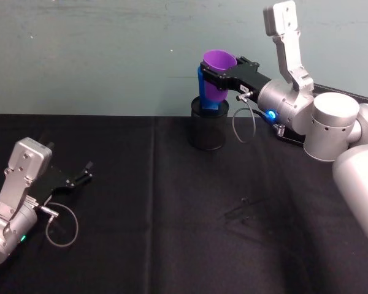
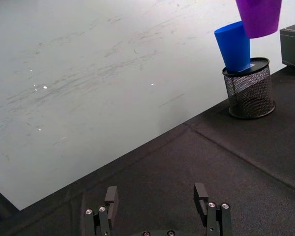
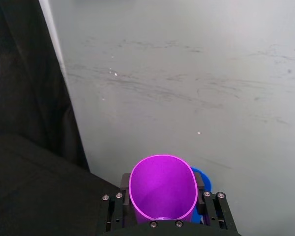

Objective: Pick up one cup with a gripper and tap it against the other cup.

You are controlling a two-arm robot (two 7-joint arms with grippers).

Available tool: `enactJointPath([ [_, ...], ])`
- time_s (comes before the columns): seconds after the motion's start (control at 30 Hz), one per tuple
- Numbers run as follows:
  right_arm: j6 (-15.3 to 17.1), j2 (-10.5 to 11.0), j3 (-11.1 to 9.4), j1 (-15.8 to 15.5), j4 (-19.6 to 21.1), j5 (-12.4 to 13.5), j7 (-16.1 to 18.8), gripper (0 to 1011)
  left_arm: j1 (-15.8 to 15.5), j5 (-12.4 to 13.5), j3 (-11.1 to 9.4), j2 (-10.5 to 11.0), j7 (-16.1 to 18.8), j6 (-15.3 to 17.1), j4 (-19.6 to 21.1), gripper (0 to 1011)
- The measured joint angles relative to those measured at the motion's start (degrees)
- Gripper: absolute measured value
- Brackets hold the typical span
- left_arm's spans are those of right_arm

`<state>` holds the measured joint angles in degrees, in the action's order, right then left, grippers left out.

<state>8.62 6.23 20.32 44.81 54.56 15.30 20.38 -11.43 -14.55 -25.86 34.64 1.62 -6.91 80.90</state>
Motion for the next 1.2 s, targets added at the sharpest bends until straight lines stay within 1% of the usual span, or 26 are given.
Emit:
enactJointPath([
  [0.07,0.56,0.28,-0.15,-0.54,0.90,0.29,0.24,726,0.00,0.00,0.00,0.00,0.00,0.00,0.00,1011],
  [0.3,3.13,2.14,-0.93,-3.32,5.90,2.45,1.56,726,0.00,0.00,0.00,0.00,0.00,0.00,0.00,1011],
  [0.47,4.61,3.46,-0.95,-4.65,8.57,3.90,2.66,726,0.00,0.00,0.00,0.00,0.00,0.00,0.00,1012],
  [0.6,5.54,4.84,-0.54,-5.76,11.20,5.15,4.22,726,0.00,0.00,0.00,0.00,0.00,0.00,0.00,1011],
  [0.83,6.94,7.12,0.19,-7.57,15.37,6.43,5.95,726,0.00,0.00,0.00,0.00,0.00,0.00,0.00,1011],
  [0.87,7.39,8.05,0.37,-8.22,16.88,6.81,6.32,726,0.00,0.00,0.00,0.00,0.00,0.00,0.00,1011],
  [0.9,7.39,8.05,0.37,-8.22,16.88,6.81,6.32,726,0.00,0.00,0.00,0.00,0.00,0.00,0.00,1011],
  [0.93,7.63,8.62,0.48,-8.55,17.74,7.04,6.56,726,0.00,0.00,0.00,0.00,0.00,0.00,0.00,1011],
  [1.2,8.86,11.13,1.31,-9.32,20.99,7.89,7.41,726,0.00,0.00,0.00,0.00,0.00,0.00,0.00,1011],
])
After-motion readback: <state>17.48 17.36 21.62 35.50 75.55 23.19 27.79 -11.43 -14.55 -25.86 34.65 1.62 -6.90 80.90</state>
